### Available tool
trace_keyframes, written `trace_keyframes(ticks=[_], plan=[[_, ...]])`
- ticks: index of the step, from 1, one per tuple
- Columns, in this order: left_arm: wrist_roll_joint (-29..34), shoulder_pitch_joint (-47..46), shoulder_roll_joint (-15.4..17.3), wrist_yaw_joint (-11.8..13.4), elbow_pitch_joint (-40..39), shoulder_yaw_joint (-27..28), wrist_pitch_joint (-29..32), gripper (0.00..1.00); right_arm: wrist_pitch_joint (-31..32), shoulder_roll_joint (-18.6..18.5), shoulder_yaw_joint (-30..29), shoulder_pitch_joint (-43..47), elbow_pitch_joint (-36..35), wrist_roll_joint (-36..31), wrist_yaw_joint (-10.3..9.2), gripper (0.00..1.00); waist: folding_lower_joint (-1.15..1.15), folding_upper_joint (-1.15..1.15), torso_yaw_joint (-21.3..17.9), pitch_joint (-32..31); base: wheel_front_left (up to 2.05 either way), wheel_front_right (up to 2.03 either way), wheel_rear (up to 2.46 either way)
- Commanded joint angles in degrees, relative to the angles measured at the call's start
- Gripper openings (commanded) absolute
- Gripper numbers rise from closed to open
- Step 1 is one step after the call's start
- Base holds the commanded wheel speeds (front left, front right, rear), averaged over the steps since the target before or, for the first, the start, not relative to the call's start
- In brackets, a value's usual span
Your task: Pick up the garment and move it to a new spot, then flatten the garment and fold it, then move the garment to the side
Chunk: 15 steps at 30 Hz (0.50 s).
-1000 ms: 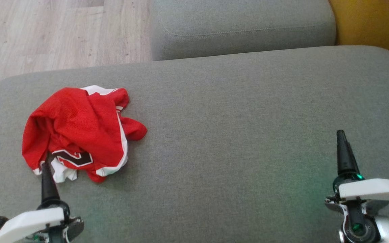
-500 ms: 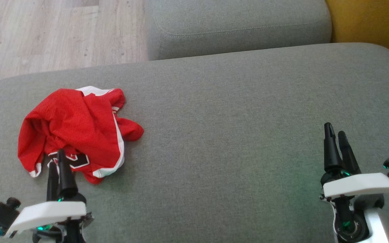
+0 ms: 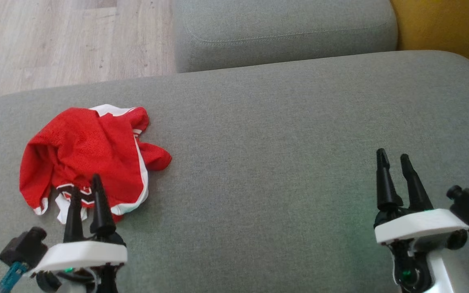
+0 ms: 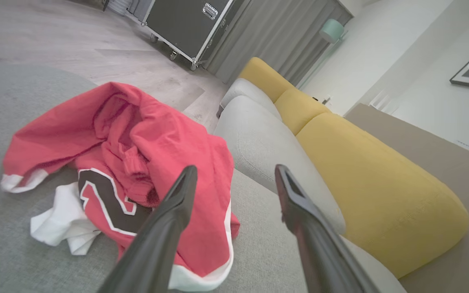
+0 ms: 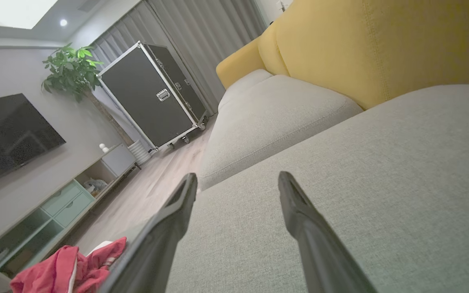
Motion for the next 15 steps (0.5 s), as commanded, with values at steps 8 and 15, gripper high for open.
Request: trace_keyframes(ticks=[8,15], plan=[[9.07,-1.45,2.74,2.1,-1.42,-2.45,-1.89,1.0,-2.06,-0.43,3.07,-3.5,-2.61,-9.11,-0.03,1.0,0.0,0.0,-0.3,0.07,0.0,0.0,0.0],[13.55,-1.74,4.1,3.44,-1.0,-4.88,-2.9,1.0,-3.08,-0.45,3.94,-3.5,-2.09,-13.62,-0.03,1.0,0.0,0.0,-0.59,0.22,0.0,0.0,0.0]])
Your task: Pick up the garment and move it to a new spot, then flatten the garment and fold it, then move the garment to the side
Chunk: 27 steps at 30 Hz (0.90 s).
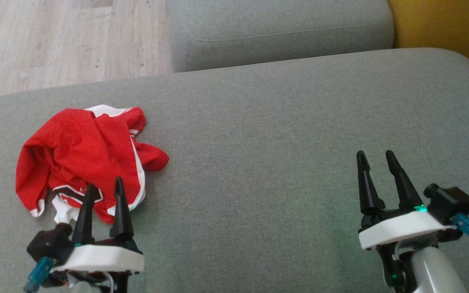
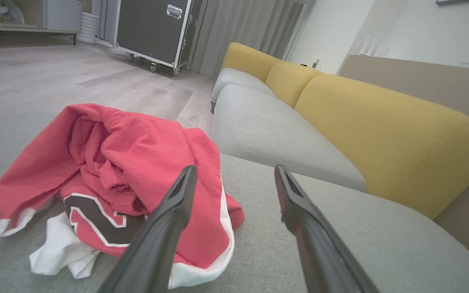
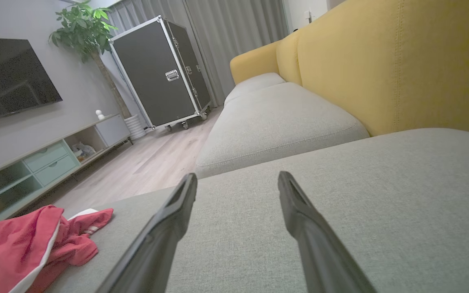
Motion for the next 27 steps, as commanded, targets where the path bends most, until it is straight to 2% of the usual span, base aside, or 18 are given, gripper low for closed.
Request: trace_keyframes(ticks=[1,10,27], plan=[[1.72,-1.82,1.23,0.45,-1.56,0.7,-0.71,1.0,-0.91,-0.41,1.2,-3.38,-1.86,-1.91,-0.03,1.0,0.0,0.0,-0.05,0.01,0.0,0.0,0.0],[7.91,-2.2,2.62,3.77,-1.58,-1.77,-2.39,1.0,-2.6,-0.44,3.34,-4.02,-2.79,-9.83,-0.03,1.0,0.0,0.0,-0.56,0.21,0.0,0.0,0.0],[20.06,-2.73,5.13,6.96,-1.98,-6.75,-5.25,1.0,-5.47,-0.48,5.84,-4.9,-4.52,-24.17,-0.04,1.0,0.0,0.0,-1.15,0.16,0.0,0.0,0.0]])
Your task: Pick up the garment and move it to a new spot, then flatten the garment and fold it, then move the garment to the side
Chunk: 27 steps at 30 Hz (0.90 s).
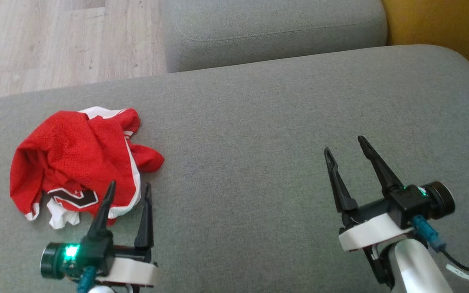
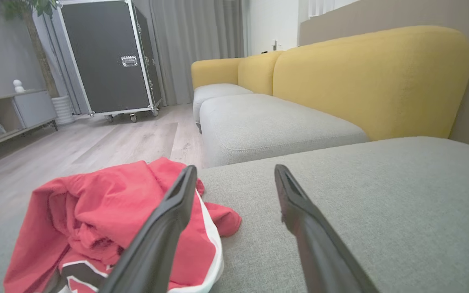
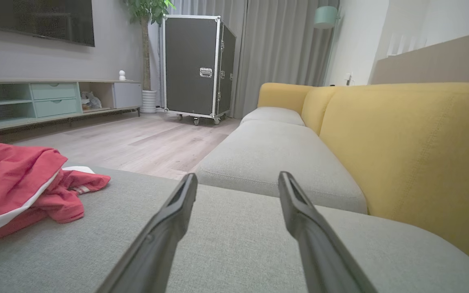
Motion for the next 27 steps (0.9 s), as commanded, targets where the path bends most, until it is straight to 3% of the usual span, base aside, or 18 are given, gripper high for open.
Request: trace_keyframes(ticks=[1,6,10,23,27], plan=[[2.76,-2.69,1.46,0.64,-1.92,0.52,-0.86,1.0,-1.03,-0.38,1.75,-3.27,-2.46,-2.1,-0.04,1.0,0.0,0.0,-0.07,0.0,0.0,0.0,0.0],[7.34,-2.98,2.56,2.03,-1.5,-1.82,-1.7,1.0,-1.88,-0.39,2.39,-3.15,-2.87,-5.49,-0.04,1.0,0.0,0.0,-0.26,0.08,0.0,0.0,0.0],[4.79,-2.45,0.69,1.69,-2.91,-0.59,-2.37,1.0,-2.55,-0.4,1.82,-2.51,-2.63,-2.55,-0.04,1.0,0.0,0.0,-0.29,0.07,0.0,0.0,0.0],[-2.5,1.21,-4.88,-5.67,-2.92,8.37,-3.02,1.0,-3.2,-0.41,0.83,-0.27,3.69,16.04,-0.04,1.0,0.0,0.0,-0.68,-0.63,0.0,0.0,0.0],[-2.45,1.8,-5.9,-7.54,-0.87,10.01,-3.02,1.0,-3.2,-0.41,1.5,-0.62,5.63,17.28,-0.04,1.0,0.0,0.0,-0.85,-0.71,0.0,0.0,0.0]])
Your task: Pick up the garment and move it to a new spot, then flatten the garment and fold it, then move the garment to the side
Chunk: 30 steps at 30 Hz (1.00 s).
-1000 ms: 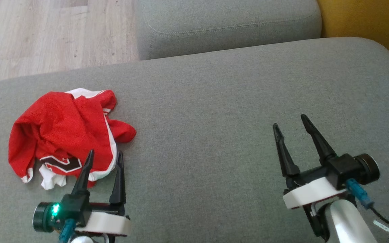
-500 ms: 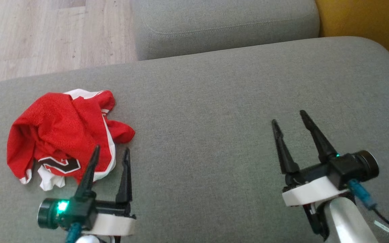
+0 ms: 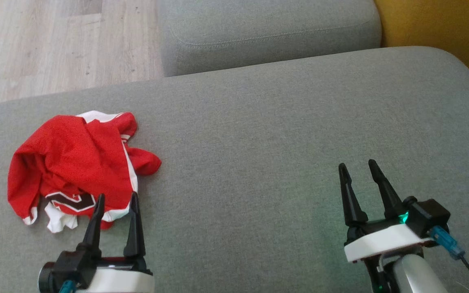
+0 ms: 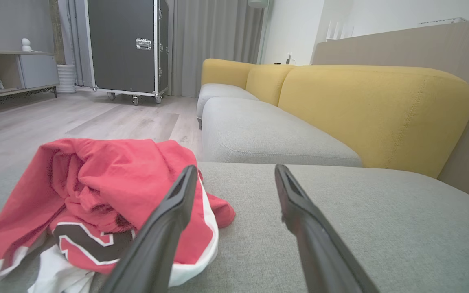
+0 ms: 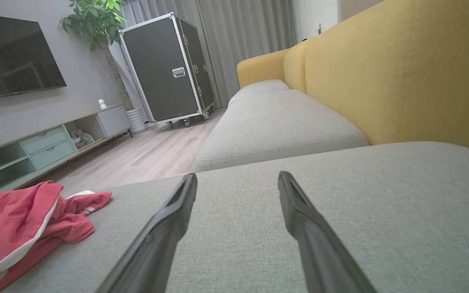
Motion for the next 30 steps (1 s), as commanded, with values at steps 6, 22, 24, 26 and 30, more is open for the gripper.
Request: trace_keyframes(ticks=[6,22,24,26,30], plan=[[-0.58,-2.02,-0.62,-1.36,-0.69,3.5,-0.54,1.0,-0.62,-0.31,1.7,-2.44,-1.31,0.56,-0.04,1.0,0.0,0.0,0.13,-0.11,0.0,0.0,0.0],[-0.02,-1.51,-0.8,-2.45,1.38,6.4,-0.54,1.0,-0.62,-0.31,5.31,-1.54,-2.89,0.38,-0.04,1.0,0.0,0.0,7.35,-1.55,0.0,0.0,0.0],[0.31,-1.23,-0.8,-2.7,1.53,7.06,-0.54,1.0,-0.62,-0.31,5.79,-1.29,-2.92,0.72,-0.04,1.0,0.0,0.0,8.84,-1.85,0.0,0.0,0.0],[0.49,-1.05,-0.8,-2.92,1.71,7.75,-0.54,1.0,-0.62,-0.31,6.43,-1.01,-2.88,0.94,-0.04,1.0,0.0,0.0,10.32,-2.19,0.0,0.0,0.0],[0.89,-0.5,-0.8,-3.32,1.95,8.72,-0.54,1.0,-0.62,-0.31,7.74,-0.29,-2.75,1.6,-0.04,1.0,0.0,0.0,13.29,-2.93,0.0,0.0,0.0]])
